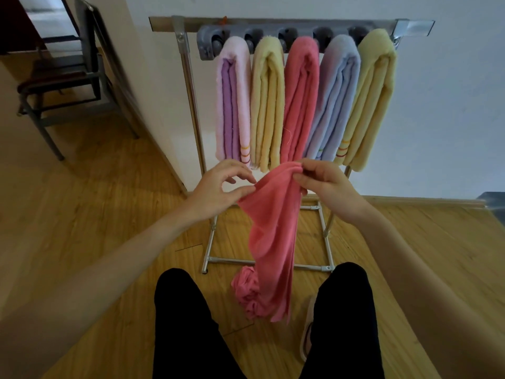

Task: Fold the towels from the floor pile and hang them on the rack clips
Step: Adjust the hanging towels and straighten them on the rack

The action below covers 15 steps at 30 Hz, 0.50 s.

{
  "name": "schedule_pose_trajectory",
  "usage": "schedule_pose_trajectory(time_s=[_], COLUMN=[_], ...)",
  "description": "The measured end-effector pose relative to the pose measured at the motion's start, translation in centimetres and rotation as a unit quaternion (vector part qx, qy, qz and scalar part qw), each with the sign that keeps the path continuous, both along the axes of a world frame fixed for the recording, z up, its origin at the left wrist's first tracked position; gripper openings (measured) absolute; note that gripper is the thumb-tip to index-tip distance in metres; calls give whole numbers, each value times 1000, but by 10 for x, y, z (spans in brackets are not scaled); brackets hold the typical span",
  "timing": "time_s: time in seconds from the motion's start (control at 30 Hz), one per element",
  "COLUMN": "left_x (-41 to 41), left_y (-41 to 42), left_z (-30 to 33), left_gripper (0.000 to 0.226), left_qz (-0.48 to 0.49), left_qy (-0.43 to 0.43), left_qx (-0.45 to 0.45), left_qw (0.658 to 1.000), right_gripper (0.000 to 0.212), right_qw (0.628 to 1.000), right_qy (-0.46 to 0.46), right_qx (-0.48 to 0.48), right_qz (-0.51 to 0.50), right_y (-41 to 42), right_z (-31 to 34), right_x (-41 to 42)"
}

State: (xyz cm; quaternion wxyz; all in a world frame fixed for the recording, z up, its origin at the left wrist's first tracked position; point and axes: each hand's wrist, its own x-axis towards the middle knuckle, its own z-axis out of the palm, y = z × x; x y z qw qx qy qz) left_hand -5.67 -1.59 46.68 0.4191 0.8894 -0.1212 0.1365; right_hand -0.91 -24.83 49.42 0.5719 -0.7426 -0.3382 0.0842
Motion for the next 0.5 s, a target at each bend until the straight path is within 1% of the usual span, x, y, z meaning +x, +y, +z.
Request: schedule_pose_trajectory(time_s=[0.1,0.17,0.3,0.4,0.5], left_x=[1,1,1,0,-3], left_y=[6,8,14,17,19], left_z=[-22,-33,-40,-28,-7], left_gripper=[13,13,27,32,34], left_qz=[-7,-19,-19,-9,-8], left_qy=[75,86,59,43,0], left_qx=[8,28,98,95,103], left_qw=[997,996,993,994,995], right_gripper=[18,18,19,20,19], right_qw=[1000,999,996,992,987], right_qy=[16,17,33,32,17], right_qx=[11,17,37,46,44], right_qz=[-18,-28,-71,-117,-151], right_y=[-4,-7,-14,-21,-27], right_z=[-1,-2,-5,-11,-18], right_x=[2,3,8,12,15])
